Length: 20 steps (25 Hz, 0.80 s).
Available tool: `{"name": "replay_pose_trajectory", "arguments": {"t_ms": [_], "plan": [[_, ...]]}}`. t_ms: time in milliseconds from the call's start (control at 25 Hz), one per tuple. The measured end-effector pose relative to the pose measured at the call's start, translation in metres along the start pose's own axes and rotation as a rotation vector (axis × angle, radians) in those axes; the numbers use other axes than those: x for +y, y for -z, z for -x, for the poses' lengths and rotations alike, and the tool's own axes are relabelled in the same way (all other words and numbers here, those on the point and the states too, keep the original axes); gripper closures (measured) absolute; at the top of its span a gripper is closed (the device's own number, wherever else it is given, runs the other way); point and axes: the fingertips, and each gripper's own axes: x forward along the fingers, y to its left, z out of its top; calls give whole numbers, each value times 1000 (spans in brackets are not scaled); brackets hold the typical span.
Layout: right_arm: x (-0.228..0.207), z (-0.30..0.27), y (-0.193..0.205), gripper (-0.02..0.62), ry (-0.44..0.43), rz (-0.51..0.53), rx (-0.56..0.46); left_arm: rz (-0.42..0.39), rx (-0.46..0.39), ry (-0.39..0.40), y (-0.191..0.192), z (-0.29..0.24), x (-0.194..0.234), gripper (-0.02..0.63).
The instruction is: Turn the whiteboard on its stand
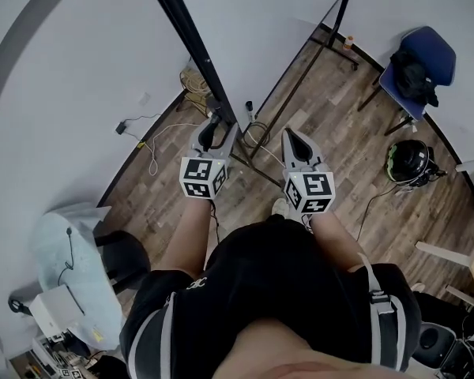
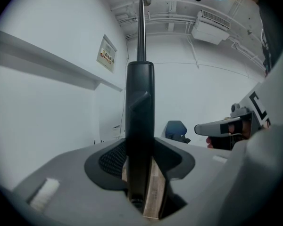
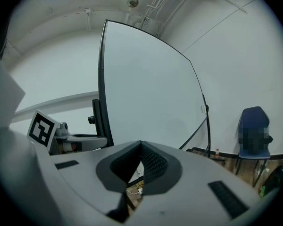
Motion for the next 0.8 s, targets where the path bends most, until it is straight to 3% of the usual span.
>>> {"name": "replay_pose_trajectory", "arguments": {"t_ms": [280, 800], "plan": [[40, 23, 6, 591, 1, -15, -46, -13, -29, 8, 8, 36, -1, 422], [98, 96, 30, 591, 72, -1, -31, -24, -19, 21, 19, 73, -5, 425]]}}
